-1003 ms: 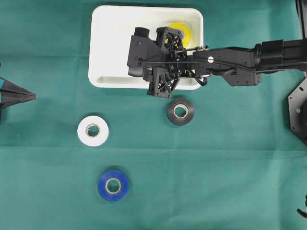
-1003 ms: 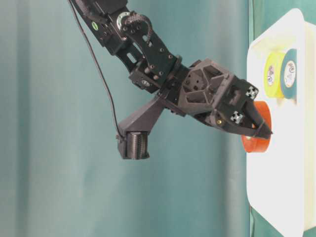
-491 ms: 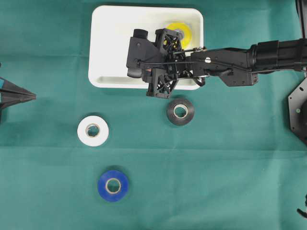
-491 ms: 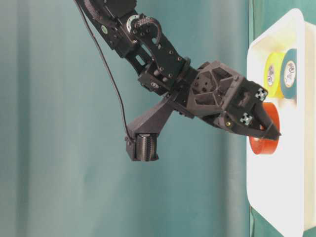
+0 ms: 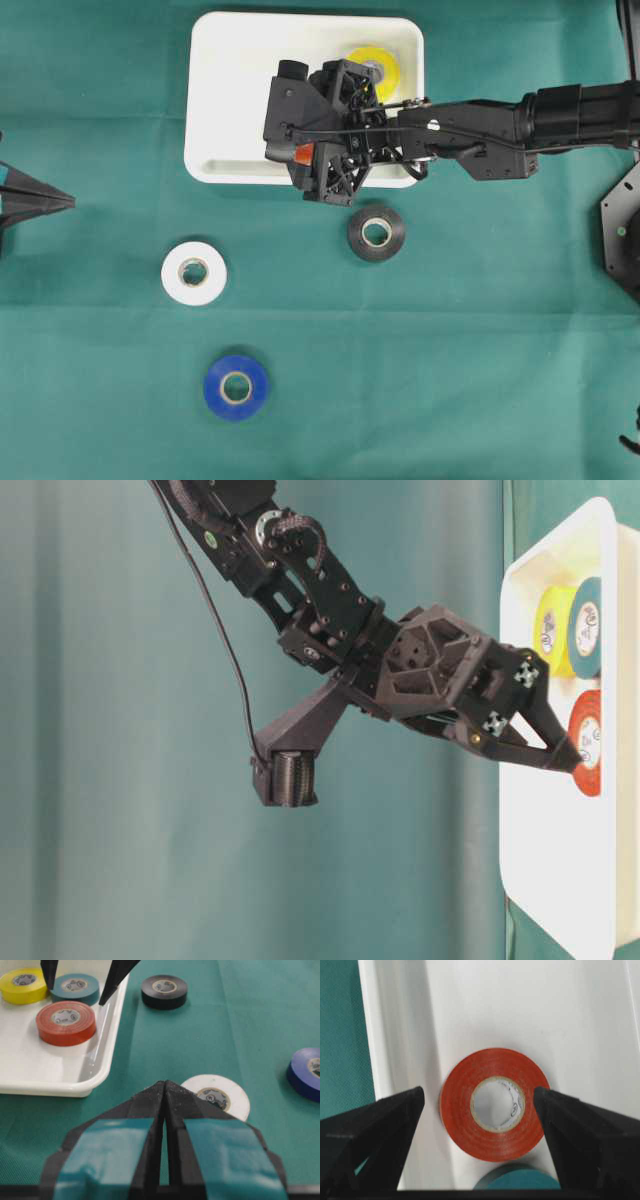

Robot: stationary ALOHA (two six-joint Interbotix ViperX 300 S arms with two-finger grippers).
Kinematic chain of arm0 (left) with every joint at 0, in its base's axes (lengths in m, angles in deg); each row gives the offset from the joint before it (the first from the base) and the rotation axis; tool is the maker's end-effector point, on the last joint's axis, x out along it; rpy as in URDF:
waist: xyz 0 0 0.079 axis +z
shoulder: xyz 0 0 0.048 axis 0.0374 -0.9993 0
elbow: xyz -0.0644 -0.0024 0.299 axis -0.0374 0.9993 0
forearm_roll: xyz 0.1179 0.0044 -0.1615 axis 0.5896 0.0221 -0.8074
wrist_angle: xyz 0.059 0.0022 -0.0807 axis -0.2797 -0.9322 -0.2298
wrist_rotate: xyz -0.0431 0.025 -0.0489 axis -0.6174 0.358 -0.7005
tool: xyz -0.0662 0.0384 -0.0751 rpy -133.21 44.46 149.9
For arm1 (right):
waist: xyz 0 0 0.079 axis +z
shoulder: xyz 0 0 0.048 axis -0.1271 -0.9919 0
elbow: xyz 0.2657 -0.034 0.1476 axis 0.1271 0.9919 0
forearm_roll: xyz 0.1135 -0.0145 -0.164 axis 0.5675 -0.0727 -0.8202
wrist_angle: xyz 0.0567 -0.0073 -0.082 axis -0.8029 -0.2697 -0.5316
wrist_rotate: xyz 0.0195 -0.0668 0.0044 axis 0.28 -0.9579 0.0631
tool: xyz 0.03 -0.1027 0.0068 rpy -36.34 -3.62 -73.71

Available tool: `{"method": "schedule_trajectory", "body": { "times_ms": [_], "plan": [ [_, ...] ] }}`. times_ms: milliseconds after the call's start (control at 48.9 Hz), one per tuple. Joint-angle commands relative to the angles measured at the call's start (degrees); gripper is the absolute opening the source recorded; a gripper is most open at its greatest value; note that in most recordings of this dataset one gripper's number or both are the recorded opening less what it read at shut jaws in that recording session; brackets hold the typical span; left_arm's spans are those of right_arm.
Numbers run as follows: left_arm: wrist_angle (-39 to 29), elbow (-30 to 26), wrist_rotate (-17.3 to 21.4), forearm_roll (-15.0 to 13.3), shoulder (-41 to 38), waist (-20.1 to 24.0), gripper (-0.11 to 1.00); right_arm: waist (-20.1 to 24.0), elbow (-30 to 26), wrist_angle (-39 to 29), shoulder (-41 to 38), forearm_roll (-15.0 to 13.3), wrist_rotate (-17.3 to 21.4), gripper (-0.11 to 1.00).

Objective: Put the tape into the white case with the right arm.
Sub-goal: 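Carry the red-orange roll into the tray and release it, then retract the right gripper to the right side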

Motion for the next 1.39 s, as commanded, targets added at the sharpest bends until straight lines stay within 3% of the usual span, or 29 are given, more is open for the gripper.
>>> {"method": "schedule_trajectory", "body": {
  "times_ms": [0, 266, 737, 1105, 1371],
  "plan": [
    [0.09, -0.70, 0.09, -0.09, -0.44, 0.09, 0.00, 0.00, -0.26, 0.35, 2.46, 0.00, 0.09, 0.66],
    [0.09, -0.70, 0.00, -0.09, -0.44, 0.09, 0.00, 0.00, 6.50, 0.97, 9.40, 0.00, 0.09, 0.66],
    [0.18, -0.70, 0.09, -0.09, -0.26, 0.09, 0.00, -0.09, 27.51, 11.25, 27.51, -0.09, 0.09, 0.65],
    [0.09, -0.79, 0.09, -0.09, -0.09, 0.09, 0.00, -0.18, 43.86, 14.41, 45.70, 0.00, 0.09, 0.64],
    [0.09, -0.70, 0.09, -0.09, -0.18, 0.09, 0.00, -0.18, 51.86, 14.59, 60.21, 0.26, 0.18, 0.62]
  ]
}}
